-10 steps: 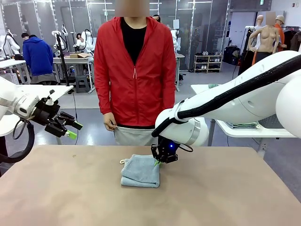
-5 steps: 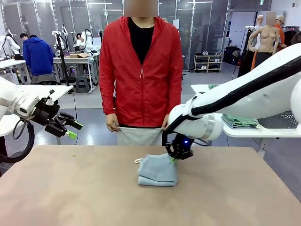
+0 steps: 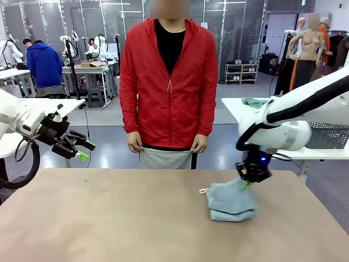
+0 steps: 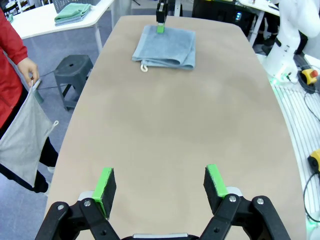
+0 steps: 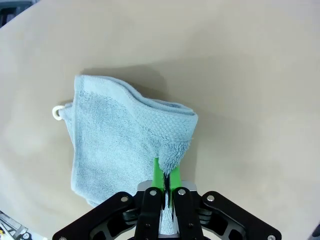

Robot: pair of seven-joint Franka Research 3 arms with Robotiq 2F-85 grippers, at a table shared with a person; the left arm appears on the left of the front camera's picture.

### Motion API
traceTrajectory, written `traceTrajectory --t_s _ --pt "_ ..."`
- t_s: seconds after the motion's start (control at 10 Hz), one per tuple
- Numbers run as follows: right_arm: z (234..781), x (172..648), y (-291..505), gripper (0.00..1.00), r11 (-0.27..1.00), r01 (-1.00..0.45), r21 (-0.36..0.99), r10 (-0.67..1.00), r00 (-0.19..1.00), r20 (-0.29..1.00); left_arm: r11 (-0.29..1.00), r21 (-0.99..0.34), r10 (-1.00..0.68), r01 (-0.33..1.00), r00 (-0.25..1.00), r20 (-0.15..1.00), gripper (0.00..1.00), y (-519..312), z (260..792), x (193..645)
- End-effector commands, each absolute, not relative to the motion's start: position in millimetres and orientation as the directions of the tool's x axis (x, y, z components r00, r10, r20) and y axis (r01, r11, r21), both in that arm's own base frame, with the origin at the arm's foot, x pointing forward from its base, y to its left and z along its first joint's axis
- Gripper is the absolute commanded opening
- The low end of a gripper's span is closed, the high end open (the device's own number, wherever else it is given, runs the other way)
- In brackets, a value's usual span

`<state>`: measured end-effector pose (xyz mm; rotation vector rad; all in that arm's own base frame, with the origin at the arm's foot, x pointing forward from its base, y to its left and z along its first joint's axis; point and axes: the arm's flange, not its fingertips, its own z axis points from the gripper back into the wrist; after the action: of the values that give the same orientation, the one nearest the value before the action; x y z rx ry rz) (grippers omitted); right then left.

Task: Fold the towels and place them in the basket.
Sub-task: Place the folded Towel with hook on the right side of the table.

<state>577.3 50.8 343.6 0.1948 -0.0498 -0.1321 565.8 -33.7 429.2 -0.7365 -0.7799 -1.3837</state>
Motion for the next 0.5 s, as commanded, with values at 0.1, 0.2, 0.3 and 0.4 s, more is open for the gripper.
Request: traceTrajectory --t_s 0.1,0.2,0.3,0.4 --pt "342 597 -20 0.05 0.979 0.087 0.183 -0.099 0.993 0.057 0.060 0.007 -0.560 0.998 0.027 0.828 0.89 -35 430 566" --pt "342 606 -41 0.05 0.983 0.085 0.162 -0.098 0.992 0.074 0.060 0.007 -0.560 0.998 0.027 0.828 0.89 -35 430 566" --pt "340 615 -57 0.05 0.986 0.091 0.140 -0.102 0.992 0.075 0.060 0.007 -0.560 0.998 0.027 0.828 0.89 -35 430 566" --pt "339 625 -71 0.05 0.985 0.113 0.129 -0.124 0.988 0.087 0.060 0.007 -0.560 0.998 0.027 0.828 0.89 -35 430 566"
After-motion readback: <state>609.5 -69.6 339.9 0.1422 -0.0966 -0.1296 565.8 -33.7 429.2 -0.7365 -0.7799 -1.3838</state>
